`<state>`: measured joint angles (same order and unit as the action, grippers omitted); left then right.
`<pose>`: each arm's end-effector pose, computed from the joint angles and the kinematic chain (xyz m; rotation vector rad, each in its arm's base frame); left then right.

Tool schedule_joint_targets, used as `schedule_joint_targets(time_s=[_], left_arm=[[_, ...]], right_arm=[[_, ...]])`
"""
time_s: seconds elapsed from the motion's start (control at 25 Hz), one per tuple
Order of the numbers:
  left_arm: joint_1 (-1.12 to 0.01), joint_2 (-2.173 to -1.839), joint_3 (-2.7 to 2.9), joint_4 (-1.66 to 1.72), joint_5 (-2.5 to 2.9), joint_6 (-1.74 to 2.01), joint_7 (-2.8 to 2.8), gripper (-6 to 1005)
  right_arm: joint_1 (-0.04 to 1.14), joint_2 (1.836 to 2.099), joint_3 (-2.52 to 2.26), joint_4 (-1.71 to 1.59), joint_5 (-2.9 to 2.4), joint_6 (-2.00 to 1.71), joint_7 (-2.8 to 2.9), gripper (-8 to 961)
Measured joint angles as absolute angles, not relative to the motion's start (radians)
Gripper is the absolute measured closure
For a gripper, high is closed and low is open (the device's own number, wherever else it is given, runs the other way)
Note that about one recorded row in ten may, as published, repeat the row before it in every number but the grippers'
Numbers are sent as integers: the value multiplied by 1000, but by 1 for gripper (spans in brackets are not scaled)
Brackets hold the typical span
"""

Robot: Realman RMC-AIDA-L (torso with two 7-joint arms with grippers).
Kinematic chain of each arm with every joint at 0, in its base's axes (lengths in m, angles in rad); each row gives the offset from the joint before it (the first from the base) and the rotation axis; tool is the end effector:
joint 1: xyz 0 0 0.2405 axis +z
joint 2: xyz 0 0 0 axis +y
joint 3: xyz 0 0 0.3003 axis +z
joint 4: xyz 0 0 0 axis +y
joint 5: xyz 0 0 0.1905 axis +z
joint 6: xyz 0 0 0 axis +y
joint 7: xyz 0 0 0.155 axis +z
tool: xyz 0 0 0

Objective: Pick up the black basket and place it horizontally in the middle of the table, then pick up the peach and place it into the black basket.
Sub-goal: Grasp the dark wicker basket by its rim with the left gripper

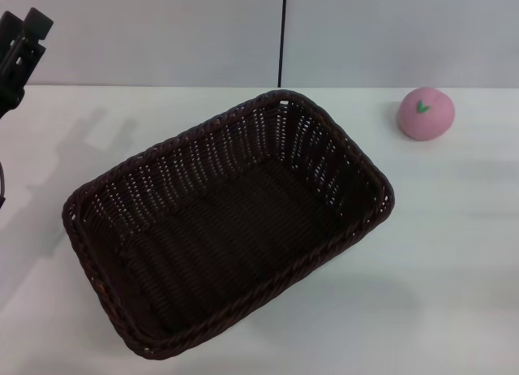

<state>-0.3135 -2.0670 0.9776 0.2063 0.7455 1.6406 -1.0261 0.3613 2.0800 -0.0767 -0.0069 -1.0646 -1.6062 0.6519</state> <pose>-0.3210 0.2947 0.0212 -1.6973 -0.7330 -1.4861 0.3761 0.2928 0.0616 -1.1082 0.6095 1.1898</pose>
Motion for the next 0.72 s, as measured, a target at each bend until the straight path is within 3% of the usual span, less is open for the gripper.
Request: schedule_joint_targets(time_s=[0.28, 0.6, 0.72], left_arm=[[-310, -2069, 980, 197, 746, 1649, -1029, 403], [-314, -2055, 1018, 224, 746, 1632, -1048, 468], [-319, -2038, 1050, 254, 746, 1593, -1086, 371]], right_arm=[[356, 2079, -73, 17, -1061, -1606, 652, 391], [354, 2078, -76, 20, -1069, -1592, 652, 392], [357, 2077, -77, 20, -1073, -1583, 652, 392]])
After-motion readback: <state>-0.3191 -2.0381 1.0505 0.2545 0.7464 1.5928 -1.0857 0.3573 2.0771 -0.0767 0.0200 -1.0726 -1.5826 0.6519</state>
